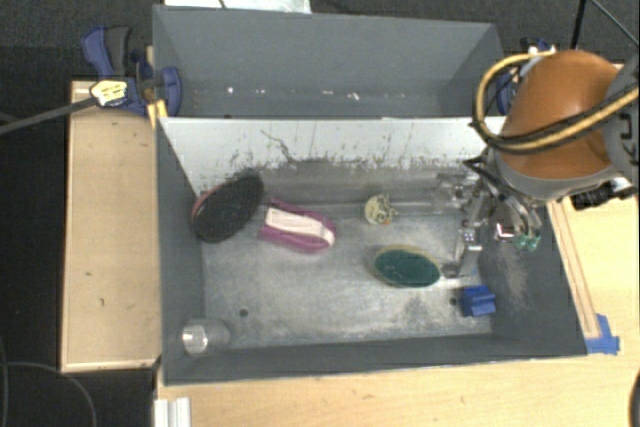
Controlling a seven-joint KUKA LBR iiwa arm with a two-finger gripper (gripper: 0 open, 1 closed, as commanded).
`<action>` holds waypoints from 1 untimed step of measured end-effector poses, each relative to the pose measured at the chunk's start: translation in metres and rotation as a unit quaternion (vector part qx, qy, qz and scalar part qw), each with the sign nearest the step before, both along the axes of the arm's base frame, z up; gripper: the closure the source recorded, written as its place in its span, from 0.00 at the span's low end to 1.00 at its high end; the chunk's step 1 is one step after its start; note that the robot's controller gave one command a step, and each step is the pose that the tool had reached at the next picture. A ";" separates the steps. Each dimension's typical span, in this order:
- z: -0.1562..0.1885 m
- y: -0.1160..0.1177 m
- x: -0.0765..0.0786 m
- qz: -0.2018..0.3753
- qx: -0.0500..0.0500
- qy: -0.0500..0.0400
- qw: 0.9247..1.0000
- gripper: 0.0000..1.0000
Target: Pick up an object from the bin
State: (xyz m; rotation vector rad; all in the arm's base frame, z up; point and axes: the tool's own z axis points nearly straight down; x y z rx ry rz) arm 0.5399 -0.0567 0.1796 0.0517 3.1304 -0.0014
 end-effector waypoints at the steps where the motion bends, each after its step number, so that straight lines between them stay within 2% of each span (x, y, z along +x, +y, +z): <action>1: -0.112 0.016 -0.027 -0.104 0.002 0.008 0.995 0.00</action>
Offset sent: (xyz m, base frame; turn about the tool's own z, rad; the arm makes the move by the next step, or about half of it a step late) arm -0.0257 0.0151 -0.1096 0.2085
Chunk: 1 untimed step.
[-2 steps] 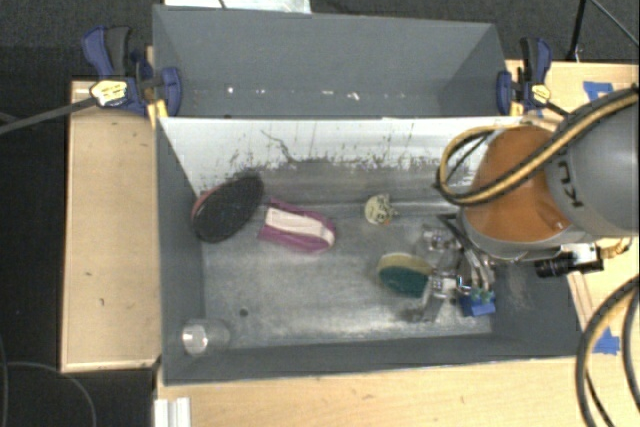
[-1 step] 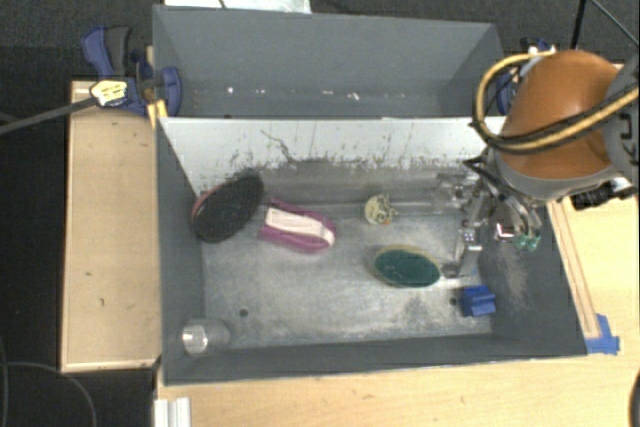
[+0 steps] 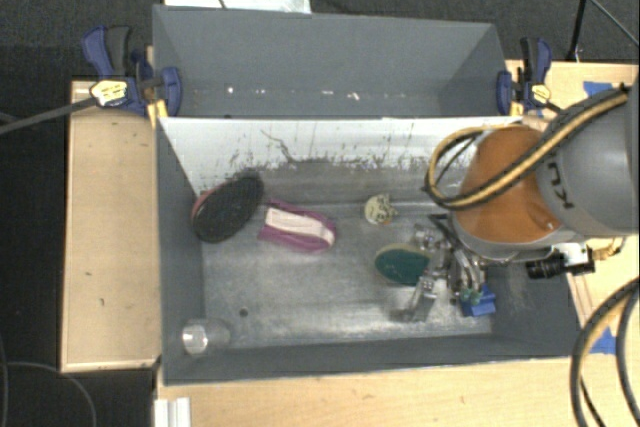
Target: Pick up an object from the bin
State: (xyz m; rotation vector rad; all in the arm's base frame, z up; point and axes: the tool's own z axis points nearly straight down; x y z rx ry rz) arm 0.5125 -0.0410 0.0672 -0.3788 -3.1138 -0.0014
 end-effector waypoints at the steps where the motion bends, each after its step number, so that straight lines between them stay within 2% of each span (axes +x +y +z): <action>1: 0.003 -0.001 0.002 0.002 -0.001 -0.003 1.000 1.00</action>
Offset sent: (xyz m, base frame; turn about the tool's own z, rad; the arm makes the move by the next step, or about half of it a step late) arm 0.0000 0.0000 0.0000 0.0000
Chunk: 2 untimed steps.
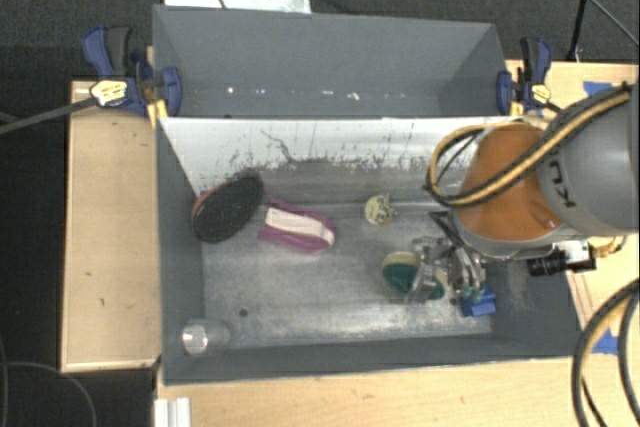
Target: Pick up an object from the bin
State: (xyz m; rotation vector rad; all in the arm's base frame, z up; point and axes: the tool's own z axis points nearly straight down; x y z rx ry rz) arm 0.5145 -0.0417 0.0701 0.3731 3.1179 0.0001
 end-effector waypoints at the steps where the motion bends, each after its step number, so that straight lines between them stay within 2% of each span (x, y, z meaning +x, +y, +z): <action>1: 0.127 0.035 0.010 0.006 0.001 -0.005 1.000 1.00; 2: 0.187 0.008 0.013 0.225 -0.001 -0.003 0.974 1.00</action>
Offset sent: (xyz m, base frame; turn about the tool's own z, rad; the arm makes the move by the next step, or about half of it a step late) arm 0.0077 0.0331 0.1217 -0.0085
